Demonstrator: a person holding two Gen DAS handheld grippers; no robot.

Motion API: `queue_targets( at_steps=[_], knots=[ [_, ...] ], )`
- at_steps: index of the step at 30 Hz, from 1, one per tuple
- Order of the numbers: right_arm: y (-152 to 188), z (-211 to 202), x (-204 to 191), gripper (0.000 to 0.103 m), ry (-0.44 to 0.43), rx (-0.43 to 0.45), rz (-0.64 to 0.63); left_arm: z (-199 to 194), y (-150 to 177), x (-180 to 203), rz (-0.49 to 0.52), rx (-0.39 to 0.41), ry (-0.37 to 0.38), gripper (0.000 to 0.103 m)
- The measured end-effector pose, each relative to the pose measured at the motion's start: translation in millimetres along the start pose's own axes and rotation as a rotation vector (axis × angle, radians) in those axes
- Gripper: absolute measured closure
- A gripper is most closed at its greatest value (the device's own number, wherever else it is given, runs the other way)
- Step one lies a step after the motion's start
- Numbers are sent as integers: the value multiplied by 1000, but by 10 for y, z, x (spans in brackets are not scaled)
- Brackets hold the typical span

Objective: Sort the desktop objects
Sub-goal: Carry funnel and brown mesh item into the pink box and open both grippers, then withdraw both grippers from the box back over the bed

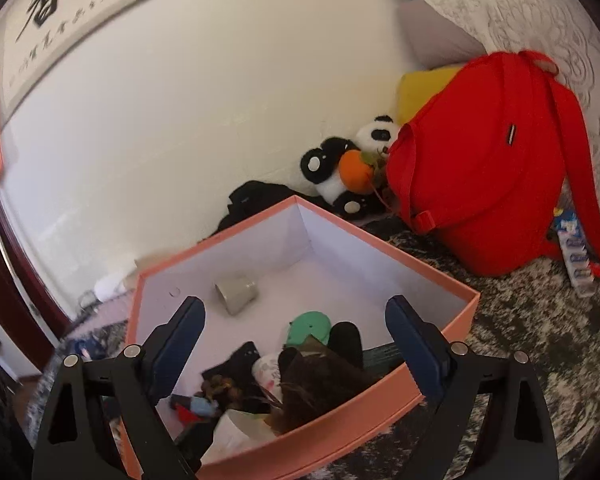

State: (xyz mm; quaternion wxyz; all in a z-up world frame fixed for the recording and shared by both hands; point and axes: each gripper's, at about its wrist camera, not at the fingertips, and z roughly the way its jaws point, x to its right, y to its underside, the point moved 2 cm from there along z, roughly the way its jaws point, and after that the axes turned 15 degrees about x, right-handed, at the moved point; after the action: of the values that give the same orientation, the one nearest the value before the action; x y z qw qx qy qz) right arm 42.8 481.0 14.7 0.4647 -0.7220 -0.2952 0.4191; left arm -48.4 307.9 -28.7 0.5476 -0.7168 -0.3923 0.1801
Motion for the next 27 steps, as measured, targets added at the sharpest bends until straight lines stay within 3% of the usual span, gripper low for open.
queue_targets(
  at_steps=[8,16,23,27],
  knots=[
    [-33,-120,-283,9,-50,14,-25,-256,23,-463,-73,-26,-126,0],
    [75,-303,-908,9,-185,-8,-10,-1001,-19,-1281,-71,33,-333,0],
    [538,-285,-1786,9,-292,-99,-56,-1519,123,-2240,-145,3,-529,0],
    [945,-93,-2308,9,-373,-221,-49,-1790,201,-2710,-196,-2,-618,0]
  ],
)
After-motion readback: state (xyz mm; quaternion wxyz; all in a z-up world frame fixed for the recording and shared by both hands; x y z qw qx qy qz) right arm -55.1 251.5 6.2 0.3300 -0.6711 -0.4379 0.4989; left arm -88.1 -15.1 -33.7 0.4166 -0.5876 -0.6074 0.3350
